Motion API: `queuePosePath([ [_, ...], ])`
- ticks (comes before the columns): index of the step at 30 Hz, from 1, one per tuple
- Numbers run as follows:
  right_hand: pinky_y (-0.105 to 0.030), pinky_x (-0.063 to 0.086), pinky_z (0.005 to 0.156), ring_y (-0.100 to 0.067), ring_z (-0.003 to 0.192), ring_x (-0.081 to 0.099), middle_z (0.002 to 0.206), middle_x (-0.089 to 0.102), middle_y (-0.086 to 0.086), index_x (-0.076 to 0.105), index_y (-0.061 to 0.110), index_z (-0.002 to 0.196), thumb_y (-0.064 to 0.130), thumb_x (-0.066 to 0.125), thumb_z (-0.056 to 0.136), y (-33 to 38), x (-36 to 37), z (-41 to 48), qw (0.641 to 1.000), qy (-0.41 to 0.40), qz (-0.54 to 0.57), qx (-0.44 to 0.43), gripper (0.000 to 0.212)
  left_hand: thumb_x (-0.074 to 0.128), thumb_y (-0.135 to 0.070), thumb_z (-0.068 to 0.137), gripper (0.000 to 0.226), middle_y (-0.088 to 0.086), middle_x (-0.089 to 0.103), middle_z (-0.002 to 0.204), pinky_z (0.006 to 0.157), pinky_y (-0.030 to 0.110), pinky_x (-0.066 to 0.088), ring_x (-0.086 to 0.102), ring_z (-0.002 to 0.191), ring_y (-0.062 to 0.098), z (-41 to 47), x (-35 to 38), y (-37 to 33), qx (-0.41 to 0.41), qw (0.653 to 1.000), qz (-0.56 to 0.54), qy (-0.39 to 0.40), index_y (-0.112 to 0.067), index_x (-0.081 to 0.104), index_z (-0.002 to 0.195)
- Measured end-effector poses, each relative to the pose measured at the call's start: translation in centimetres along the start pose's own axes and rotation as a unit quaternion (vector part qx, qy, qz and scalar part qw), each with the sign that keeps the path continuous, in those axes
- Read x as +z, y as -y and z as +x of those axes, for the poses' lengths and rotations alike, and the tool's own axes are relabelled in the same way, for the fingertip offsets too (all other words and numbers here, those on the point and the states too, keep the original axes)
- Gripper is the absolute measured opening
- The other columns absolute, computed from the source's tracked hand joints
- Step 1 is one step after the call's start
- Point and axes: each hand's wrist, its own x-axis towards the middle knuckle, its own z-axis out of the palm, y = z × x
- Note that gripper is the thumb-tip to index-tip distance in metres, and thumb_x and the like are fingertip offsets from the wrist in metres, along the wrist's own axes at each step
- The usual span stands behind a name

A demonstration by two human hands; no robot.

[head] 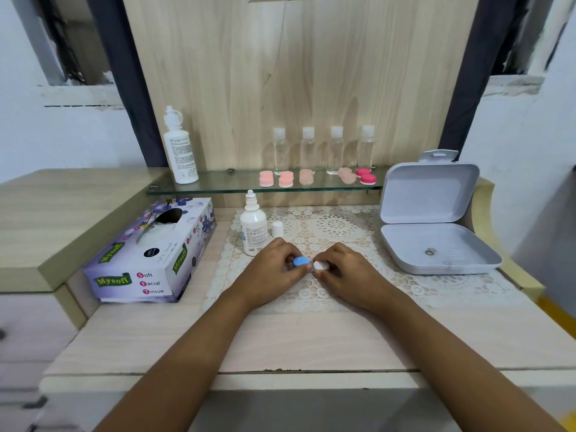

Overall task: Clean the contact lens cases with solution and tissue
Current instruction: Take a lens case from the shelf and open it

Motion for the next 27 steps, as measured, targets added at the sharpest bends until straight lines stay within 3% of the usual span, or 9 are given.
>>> queuePosePath([
  [5,-0.003,0.031,0.068,-0.011,0.084,0.047,0.09,0.048,0.003,0.065,0.016,0.107,0.021,0.057,0.089,-0.1,0.0,0.0,1.0,0.005,-0.013,-0.001,0.02,0.059,-0.029,0.089,0.024,-0.004,0.053,0.103,0.081,0.016,0.036,0.052,0.096,0.008,0.7,-0.6,-0.3,-0.031,0.999,-0.015,-0.01,-0.017,0.063,0.11],
  [10,-0.003,0.031,0.07,-0.012,0.083,0.046,0.093,0.048,0.002,0.065,0.014,0.108,0.02,0.058,0.089,0.0,0.0,0.0,1.0,0.002,-0.005,0.002,0.021,0.054,-0.02,0.092,0.039,0.004,0.053,0.122,0.087,0.021,0.036,0.052,0.109,0.016,2.5,-0.8,-1.1,-0.069,0.997,0.038,0.027,-0.013,0.051,0.13],
  [17,-0.002,0.032,0.07,-0.012,0.083,0.046,0.094,0.049,0.001,0.065,0.013,0.109,0.021,0.058,0.089,-0.1,-0.1,-0.1,1.0,0.003,-0.01,0.002,0.023,0.053,-0.004,0.087,0.04,0.001,0.06,0.12,0.077,0.02,0.039,0.051,0.094,0.009,4.2,-0.2,-0.7,-0.103,0.992,0.032,0.06,-0.021,0.056,0.124],
  [23,-0.003,0.031,0.069,-0.011,0.085,0.045,0.095,0.048,0.003,0.063,0.014,0.112,0.022,0.057,0.09,-0.2,0.0,-0.1,1.0,0.005,-0.011,0.003,0.024,0.037,-0.001,0.094,0.046,0.006,0.053,0.133,0.085,0.02,0.038,0.051,0.116,0.017,2.8,-0.4,-0.7,-0.098,0.995,-0.003,0.026,-0.02,0.047,0.135],
  [27,-0.003,0.031,0.068,-0.01,0.085,0.046,0.095,0.047,0.004,0.063,0.016,0.114,0.023,0.057,0.089,-0.2,0.0,0.0,1.0,0.006,-0.01,0.008,0.026,0.044,-0.01,0.093,0.041,0.006,0.054,0.131,0.094,0.02,0.036,0.049,0.119,0.017,0.7,-0.6,-0.6,-0.044,0.998,0.037,0.021,-0.014,0.049,0.133],
])
